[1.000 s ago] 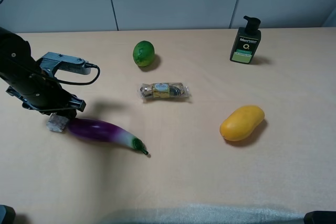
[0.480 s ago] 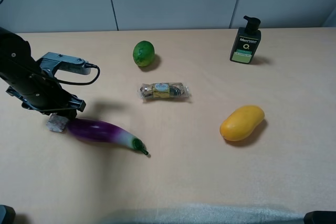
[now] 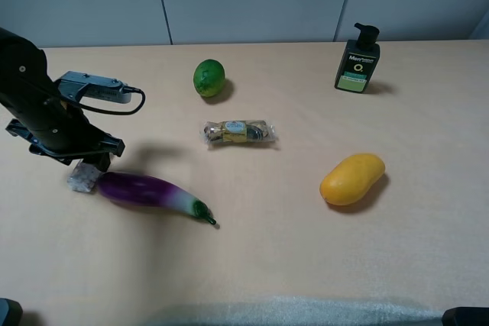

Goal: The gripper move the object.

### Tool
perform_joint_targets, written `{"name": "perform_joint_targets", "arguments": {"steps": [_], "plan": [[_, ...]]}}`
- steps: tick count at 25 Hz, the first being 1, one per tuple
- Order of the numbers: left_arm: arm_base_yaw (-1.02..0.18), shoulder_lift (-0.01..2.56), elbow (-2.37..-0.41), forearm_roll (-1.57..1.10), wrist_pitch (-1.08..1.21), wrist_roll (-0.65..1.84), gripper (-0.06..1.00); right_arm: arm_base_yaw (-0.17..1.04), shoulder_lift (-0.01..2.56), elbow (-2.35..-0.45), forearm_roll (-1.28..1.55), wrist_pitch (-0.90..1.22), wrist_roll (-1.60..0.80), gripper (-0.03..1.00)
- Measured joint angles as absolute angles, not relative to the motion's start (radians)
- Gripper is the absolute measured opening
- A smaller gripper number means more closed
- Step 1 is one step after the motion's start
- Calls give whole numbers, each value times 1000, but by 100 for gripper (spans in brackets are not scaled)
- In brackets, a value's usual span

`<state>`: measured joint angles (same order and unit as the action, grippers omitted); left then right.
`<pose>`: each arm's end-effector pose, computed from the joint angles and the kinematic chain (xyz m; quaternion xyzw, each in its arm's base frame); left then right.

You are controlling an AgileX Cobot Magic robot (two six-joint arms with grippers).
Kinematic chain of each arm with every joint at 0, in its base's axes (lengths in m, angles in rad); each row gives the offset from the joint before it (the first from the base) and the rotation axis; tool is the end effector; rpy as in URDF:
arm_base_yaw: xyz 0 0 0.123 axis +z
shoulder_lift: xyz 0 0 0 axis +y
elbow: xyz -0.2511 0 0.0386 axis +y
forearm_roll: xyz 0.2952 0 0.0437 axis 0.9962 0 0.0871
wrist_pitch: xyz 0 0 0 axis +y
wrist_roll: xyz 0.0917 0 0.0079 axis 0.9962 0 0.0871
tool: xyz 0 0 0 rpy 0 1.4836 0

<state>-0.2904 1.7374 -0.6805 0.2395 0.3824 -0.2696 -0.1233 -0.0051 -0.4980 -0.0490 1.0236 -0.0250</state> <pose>0.2740 -0.0734 0.0393 0.1156 0.9858 0.0243 0.1197 0.0687 -0.0124 0.3023 0.0419 0.8413 -0.0643 0.5351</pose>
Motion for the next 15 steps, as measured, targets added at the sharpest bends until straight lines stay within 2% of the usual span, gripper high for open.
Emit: {"name": "perform_joint_targets", "arguments": {"steps": [15], "plan": [[-290, 1442, -741, 240, 470, -282, 67, -123, -5, -498, -49, 1024, -25, 69]]}}
